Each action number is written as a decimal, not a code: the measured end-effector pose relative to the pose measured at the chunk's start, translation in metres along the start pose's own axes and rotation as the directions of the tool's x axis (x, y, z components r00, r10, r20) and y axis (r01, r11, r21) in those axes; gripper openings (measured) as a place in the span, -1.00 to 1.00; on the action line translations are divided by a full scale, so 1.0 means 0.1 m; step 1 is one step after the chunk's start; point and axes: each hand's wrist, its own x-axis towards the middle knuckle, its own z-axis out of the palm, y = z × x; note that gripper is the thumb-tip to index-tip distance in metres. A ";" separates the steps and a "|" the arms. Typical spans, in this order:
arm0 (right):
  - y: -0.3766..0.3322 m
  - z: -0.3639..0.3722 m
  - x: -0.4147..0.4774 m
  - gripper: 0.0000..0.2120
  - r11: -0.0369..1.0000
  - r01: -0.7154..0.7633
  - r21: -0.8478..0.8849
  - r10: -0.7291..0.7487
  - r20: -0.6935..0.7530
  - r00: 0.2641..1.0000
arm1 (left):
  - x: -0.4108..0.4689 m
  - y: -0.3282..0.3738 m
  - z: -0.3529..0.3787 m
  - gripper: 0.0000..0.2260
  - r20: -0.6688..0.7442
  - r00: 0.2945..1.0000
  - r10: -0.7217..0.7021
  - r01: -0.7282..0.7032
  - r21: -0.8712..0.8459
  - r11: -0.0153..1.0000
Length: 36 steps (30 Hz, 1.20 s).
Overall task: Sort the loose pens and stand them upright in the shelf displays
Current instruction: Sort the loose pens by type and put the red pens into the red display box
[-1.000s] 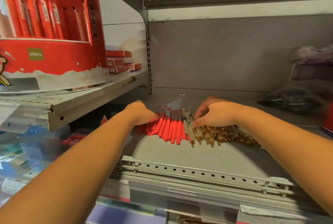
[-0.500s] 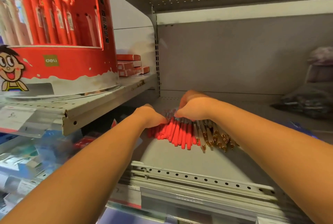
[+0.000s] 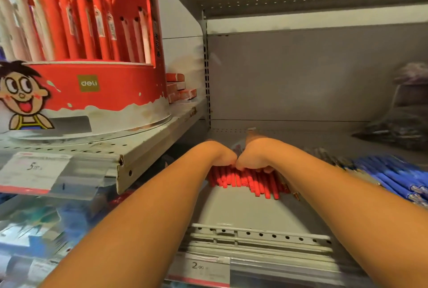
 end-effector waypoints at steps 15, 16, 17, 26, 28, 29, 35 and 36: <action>0.17 -0.09 0.02 -0.79 0.822 0.015 0.569 0.047 -0.095 0.994 | -0.03 0.17 -0.08 -0.83 0.018 1.000 -0.016 0.015 0.029 0.999; 0.16 -0.09 0.02 -0.77 0.815 0.011 0.579 0.051 -0.090 0.995 | -0.05 0.19 -0.08 -0.85 0.000 1.000 0.002 -0.002 0.043 0.999; 0.15 -0.09 0.02 -0.77 0.811 0.004 0.585 0.057 -0.085 0.995 | -0.07 0.21 -0.08 -0.86 -0.006 1.000 0.013 -0.012 0.050 0.999; 0.18 -0.16 -0.03 -0.91 0.873 0.082 0.481 0.011 -0.186 0.982 | 0.06 0.24 -0.11 -0.83 0.047 0.992 -0.117 0.106 0.186 0.977; 0.19 -0.18 -0.02 -0.94 0.879 0.095 0.467 0.005 -0.209 0.978 | 0.14 0.23 -0.10 -0.80 0.104 0.979 -0.173 0.148 0.211 0.966; 0.20 -0.19 -0.01 -0.96 0.881 0.098 0.464 0.005 -0.216 0.976 | 0.16 0.22 -0.10 -0.78 0.112 0.976 -0.186 0.157 0.229 0.961; 0.24 -0.18 0.05 -0.92 0.841 0.095 0.532 0.032 -0.225 0.974 | 0.24 0.12 -0.04 -0.69 -0.097 0.995 -0.015 0.051 0.385 0.922; 0.25 -0.18 0.06 -0.92 0.838 0.092 0.537 0.035 -0.222 0.974 | 0.27 0.10 -0.04 -0.65 -0.136 0.991 0.010 0.042 0.375 0.926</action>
